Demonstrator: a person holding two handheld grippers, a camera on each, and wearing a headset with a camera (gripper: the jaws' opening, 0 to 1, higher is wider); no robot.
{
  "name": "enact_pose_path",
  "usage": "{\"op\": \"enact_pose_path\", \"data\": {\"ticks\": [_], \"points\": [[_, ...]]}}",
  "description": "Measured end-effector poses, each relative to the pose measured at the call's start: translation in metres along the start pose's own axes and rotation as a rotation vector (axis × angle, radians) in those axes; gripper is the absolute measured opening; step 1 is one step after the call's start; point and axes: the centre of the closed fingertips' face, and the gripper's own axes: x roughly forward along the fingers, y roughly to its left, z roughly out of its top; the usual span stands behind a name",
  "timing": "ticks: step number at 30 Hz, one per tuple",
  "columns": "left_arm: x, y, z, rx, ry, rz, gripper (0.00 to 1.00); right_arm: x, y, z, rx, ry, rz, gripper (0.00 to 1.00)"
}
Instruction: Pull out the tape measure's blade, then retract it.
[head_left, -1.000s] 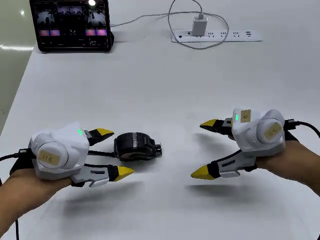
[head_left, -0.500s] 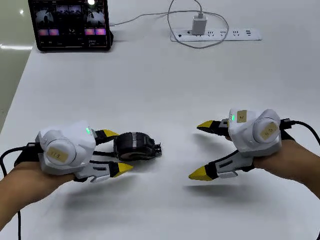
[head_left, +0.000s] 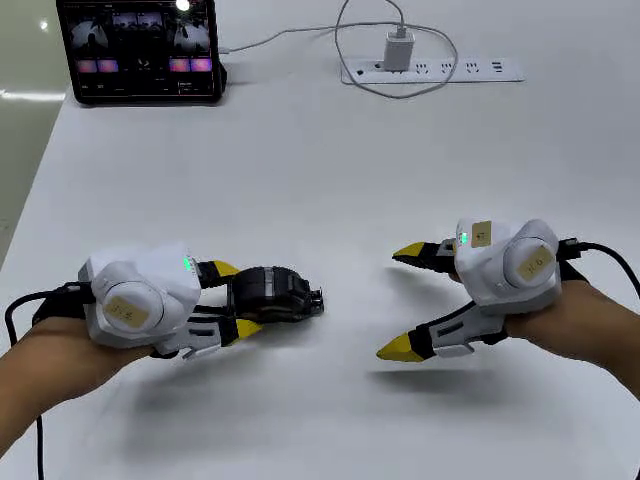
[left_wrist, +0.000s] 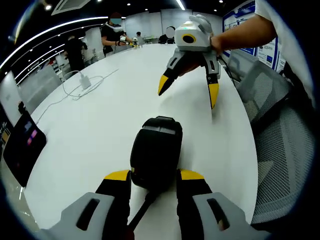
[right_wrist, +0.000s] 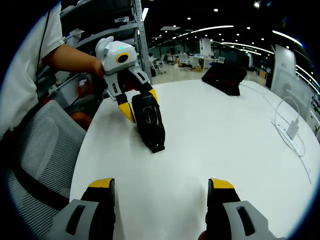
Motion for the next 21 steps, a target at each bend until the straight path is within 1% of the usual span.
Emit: {"op": "enact_pose_path", "data": {"ticks": [3, 14, 17, 21], "points": [[0.0004, 0.0000, 0.0013, 0.013, 0.008, -0.002, 0.30, 0.0006, 0.0005, 0.0005, 0.000, 0.000, 0.002, 0.74], [0.0012, -0.0002, 0.0020, 0.026, 0.022, -0.013, 0.28, 0.0029, 0.0032, 0.0002, -0.011, 0.004, 0.013, 0.72], [0.0011, -0.0005, 0.0020, 0.033, 0.025, -0.024, 0.27, 0.0042, 0.0042, 0.0005, -0.016, 0.005, 0.017, 0.71], [0.0006, -0.0014, 0.0013, 0.046, 0.041, -0.043, 0.26, 0.0061, 0.0046, 0.0015, -0.017, 0.002, 0.023, 0.70]]}}
